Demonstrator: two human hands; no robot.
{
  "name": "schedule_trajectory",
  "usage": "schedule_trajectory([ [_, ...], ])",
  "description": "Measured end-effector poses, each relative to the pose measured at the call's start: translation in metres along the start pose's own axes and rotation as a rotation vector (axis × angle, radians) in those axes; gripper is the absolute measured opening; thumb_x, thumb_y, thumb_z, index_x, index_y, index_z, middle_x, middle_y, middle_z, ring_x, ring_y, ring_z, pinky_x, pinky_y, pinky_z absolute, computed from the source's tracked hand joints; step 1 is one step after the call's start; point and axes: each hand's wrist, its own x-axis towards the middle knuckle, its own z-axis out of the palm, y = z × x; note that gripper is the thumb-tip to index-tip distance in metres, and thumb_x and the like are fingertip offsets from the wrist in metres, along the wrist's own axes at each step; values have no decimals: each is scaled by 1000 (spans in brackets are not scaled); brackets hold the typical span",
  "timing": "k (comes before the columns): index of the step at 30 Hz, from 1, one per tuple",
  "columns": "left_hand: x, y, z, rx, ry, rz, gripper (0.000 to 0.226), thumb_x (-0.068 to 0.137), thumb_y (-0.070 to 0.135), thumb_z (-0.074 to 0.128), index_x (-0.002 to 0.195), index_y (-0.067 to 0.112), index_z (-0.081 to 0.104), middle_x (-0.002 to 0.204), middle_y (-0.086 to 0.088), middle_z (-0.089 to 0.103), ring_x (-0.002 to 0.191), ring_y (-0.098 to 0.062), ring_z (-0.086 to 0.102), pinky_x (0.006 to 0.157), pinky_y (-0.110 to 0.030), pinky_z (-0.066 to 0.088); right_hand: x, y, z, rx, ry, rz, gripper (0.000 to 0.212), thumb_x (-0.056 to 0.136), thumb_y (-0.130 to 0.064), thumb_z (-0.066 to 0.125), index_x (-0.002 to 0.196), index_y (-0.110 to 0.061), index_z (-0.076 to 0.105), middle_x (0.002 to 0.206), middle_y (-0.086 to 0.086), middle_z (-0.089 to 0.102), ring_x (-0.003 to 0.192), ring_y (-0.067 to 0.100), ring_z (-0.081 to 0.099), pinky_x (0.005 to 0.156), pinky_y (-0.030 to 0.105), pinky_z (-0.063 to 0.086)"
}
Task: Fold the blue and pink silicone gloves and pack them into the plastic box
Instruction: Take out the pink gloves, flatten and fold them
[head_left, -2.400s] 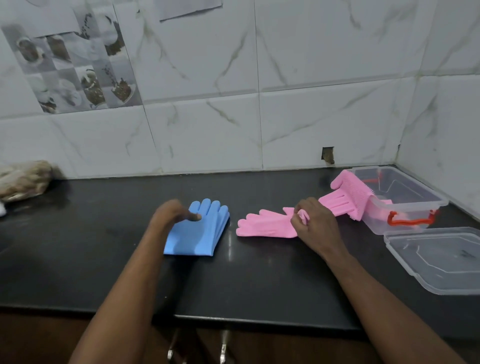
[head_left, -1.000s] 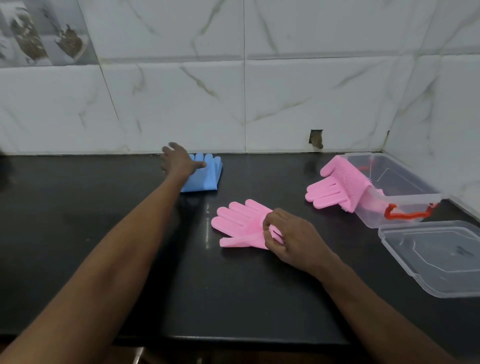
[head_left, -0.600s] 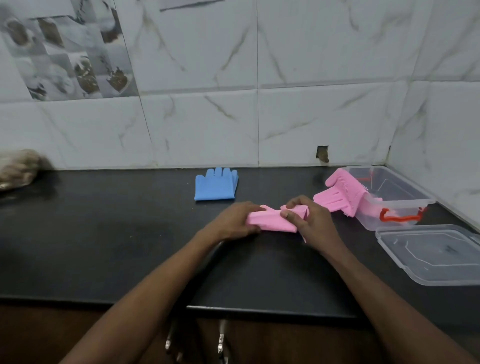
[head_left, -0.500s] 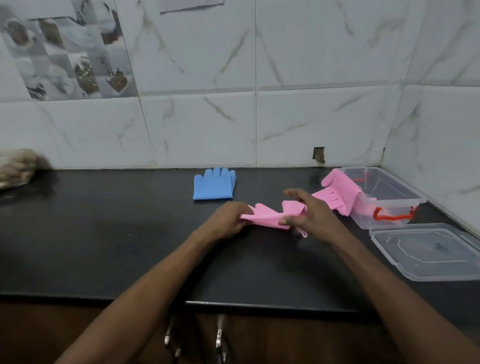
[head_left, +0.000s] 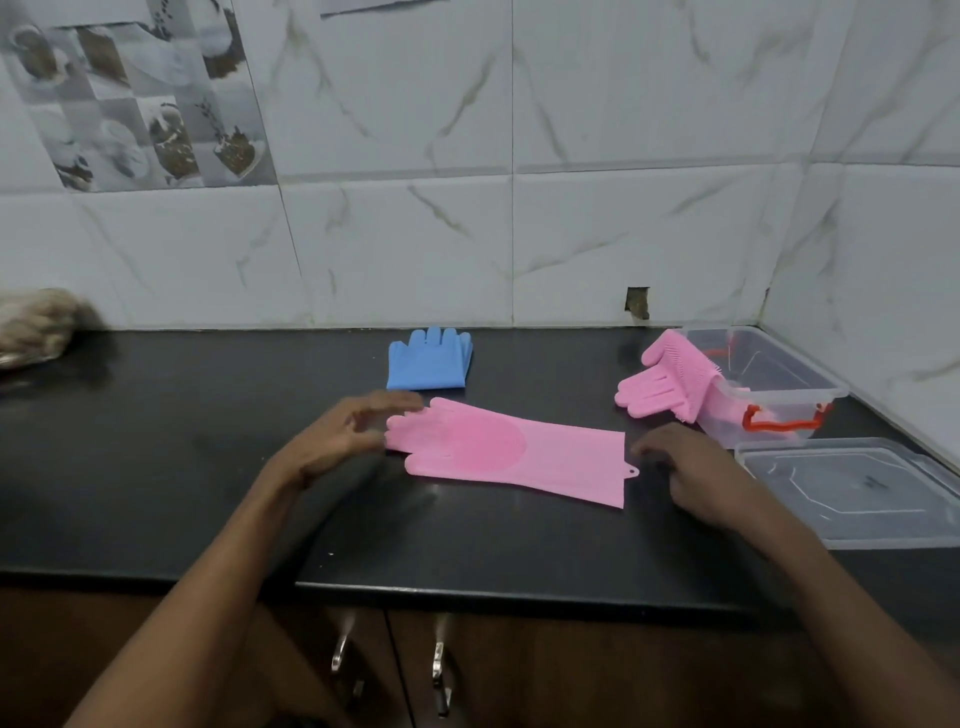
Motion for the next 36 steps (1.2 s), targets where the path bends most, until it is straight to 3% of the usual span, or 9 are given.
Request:
schedule_trajectory([
  [4, 36, 4, 11, 156, 492, -413, 31, 86, 40, 66, 68, 16, 59, 64, 2, 54, 65, -20, 51, 57, -28, 37, 12, -18, 12, 25, 202, 295, 25, 93, -33, 57, 82, -12, 66, 88, 7, 68, 79, 22, 60, 68, 31, 44],
  [7, 63, 11, 36, 285, 306, -622, 49, 77, 52, 75, 72, 11, 47, 66, -1, 49, 64, -18, 47, 57, -30, 35, 24, -33, 29, -72, 177, 371, 40, 90, -51, 57, 92, -12, 63, 101, 10, 63, 98, 31, 58, 81, 38, 46],
  [11, 69, 7, 29, 250, 286, -740, 35, 75, 30, 83, 83, 7, 57, 86, -9, 64, 79, -23, 65, 67, -32, 49, 41, -36, 40, 56, 181, 402, 37, 92, -35, 61, 121, -12, 62, 122, 10, 64, 114, 32, 57, 95, 40, 44],
  [16, 37, 4, 4, 140, 240, -849, 30, 76, 18, 82, 67, 3, 58, 55, -11, 56, 44, -20, 47, 46, -26, 38, 49, -42, 43, 263, 220, 361, 23, 87, -23, 67, 107, -11, 62, 110, 12, 69, 102, 32, 62, 85, 37, 48],
  [23, 33, 2, 7, 393, 290, -825, 30, 79, 19, 75, 100, 0, 66, 108, -21, 66, 91, -34, 63, 78, -37, 52, 45, -45, 44, 182, 293, 348, 21, 89, -22, 63, 106, -10, 61, 108, 11, 69, 101, 33, 64, 81, 37, 51],
  [26, 34, 17, 29, 513, 506, -537, 35, 88, 16, 63, 123, 11, 61, 128, -19, 53, 112, -37, 57, 93, -43, 47, 43, -44, 43, 136, 274, 321, 13, 92, -19, 56, 95, -12, 66, 101, 7, 70, 93, 28, 65, 79, 37, 53],
  [28, 37, 24, 46, 444, 364, -245, 42, 93, 21, 63, 134, 18, 58, 139, -13, 50, 122, -30, 53, 103, -39, 42, 44, -44, 41, 54, 236, 281, 17, 93, -14, 52, 97, -10, 68, 101, 8, 70, 93, 29, 65, 79, 38, 54],
  [31, 39, 25, 70, 477, 48, -192, 47, 95, 36, 59, 140, 28, 51, 150, 1, 44, 135, -18, 45, 113, -33, 31, 47, -44, 29, -113, 118, 195, 20, 91, -5, 50, 99, -5, 68, 100, 10, 70, 92, 29, 66, 73, 33, 53],
  [36, 37, 15, 85, 432, 186, -135, 38, 94, 32, 61, 131, 22, 62, 144, -1, 53, 131, -17, 51, 111, -30, 31, 67, -15, -32, -532, 269, -48, 20, 88, -19, 59, 104, -11, 69, 111, 11, 64, 107, 30, 55, 91, 38, 42],
])
